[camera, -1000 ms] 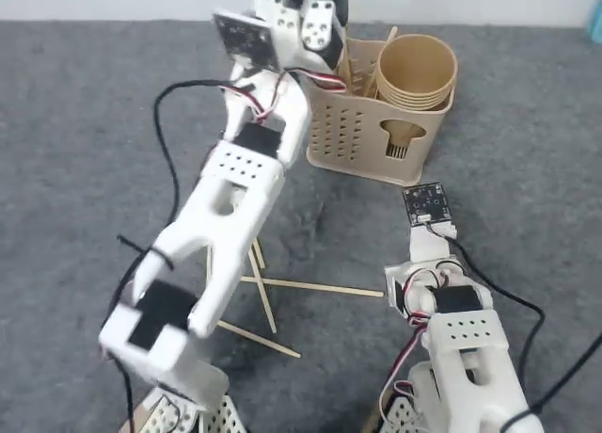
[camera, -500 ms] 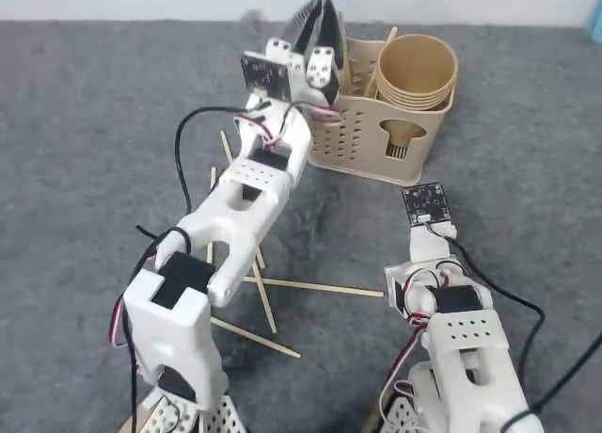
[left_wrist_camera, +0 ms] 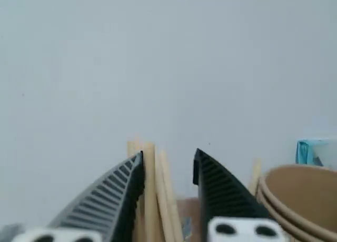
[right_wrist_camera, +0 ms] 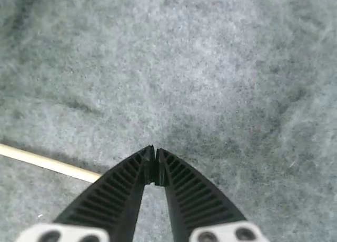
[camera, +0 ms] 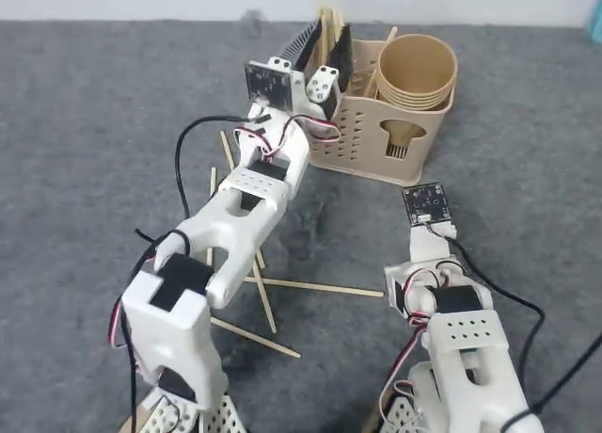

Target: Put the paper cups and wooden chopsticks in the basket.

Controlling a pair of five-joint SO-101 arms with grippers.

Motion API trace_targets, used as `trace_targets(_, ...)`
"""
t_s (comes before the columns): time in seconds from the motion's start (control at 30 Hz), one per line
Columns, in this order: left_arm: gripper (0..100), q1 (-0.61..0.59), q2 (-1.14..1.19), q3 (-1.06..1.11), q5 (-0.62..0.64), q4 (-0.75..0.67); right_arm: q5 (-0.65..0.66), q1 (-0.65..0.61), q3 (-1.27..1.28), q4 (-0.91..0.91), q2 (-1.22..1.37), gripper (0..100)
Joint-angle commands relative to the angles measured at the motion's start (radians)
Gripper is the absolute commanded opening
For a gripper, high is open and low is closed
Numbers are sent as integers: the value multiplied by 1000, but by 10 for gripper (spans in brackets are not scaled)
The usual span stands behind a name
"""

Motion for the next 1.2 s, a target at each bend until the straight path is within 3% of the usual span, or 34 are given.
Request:
trace_targets(0.0, 166, -9, -181, 4, 14, 110, 12, 8, -11, -16, -30, 8)
trace_targets(0.23, 166, -98, -572, 108, 14, 390, 12, 8, -11, -16, -30, 8)
trace_targets(0.5, 166, -242, -990, 186, 14, 1102, 12, 8, -9, -16, -30, 8)
trace_targets(0.6, 166, -267, -1031, 249, 14, 1272, 12, 8, -9, -10, -30, 8)
trace_targets(0.83, 156, -339, -927, 404, 14, 1307, 12, 8, -9, -8, -30, 8)
trace_targets(1.0, 55, -385, -694, 377, 9, 1306, 12, 8, -9, -7, -28, 8)
trace_targets(1.17, 80, -382, -451, 291, -17, 1310, 12, 8, -9, -7, -27, 8)
